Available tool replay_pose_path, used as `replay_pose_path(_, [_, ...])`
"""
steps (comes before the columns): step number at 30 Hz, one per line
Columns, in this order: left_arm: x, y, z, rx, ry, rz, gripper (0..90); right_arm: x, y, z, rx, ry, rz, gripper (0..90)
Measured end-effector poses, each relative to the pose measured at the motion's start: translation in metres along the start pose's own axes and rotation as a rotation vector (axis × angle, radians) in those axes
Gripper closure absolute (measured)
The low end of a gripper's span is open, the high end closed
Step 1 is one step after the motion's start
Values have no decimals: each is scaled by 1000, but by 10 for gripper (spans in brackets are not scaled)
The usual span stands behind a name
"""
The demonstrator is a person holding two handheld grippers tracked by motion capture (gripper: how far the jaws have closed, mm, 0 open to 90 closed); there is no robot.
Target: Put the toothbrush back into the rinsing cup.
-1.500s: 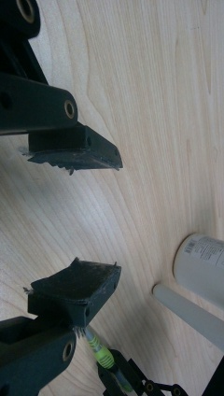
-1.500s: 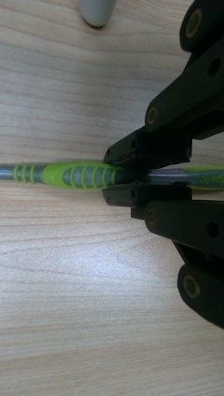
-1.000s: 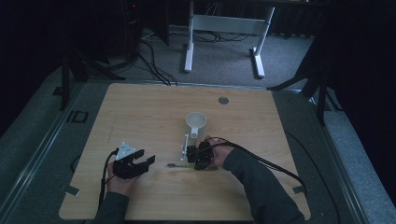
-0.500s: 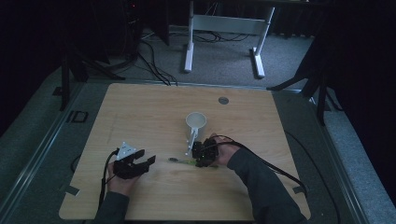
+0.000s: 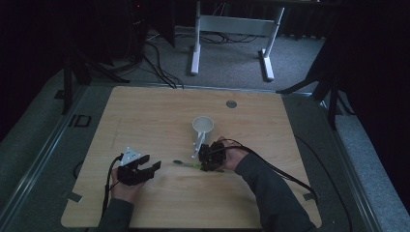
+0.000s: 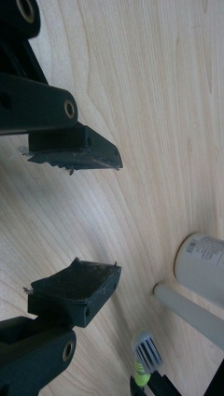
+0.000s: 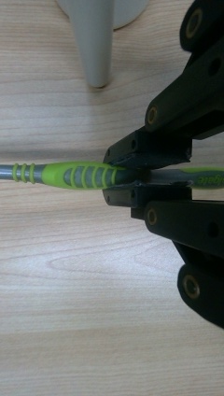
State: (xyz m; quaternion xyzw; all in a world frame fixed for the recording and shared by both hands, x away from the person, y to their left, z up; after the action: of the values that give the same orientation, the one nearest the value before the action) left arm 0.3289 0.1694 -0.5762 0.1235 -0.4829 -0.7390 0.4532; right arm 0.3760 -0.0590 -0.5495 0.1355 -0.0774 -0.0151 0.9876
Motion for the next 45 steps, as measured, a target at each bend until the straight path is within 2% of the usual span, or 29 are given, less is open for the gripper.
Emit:
replay_pose_path(14, [0, 0, 0, -2, -2, -1, 430, 3, 5, 7, 62, -13, -32, 804])
replay_pose_path(30, [0, 0, 0, -1, -1, -2, 430, 9, 10, 22, 167, -13, -73, 805])
replay_pose_path(45, [0, 0, 0, -1, -2, -2, 430, 12, 12, 27, 202, -24, -86, 804])
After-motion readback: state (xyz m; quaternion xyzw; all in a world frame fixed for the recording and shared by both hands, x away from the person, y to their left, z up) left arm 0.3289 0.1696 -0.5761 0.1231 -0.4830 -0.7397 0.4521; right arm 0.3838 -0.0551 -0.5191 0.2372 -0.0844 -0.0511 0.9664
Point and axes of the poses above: each handheld gripper's, and its own axes: z roughly backward along the jaws, y roughly out of its top, x roughly to its right, the point moved 6 cm from there along -z, roughly forward along the jaws, and after that the axes turned 8 degrees about -y, right-handed, at the moved point
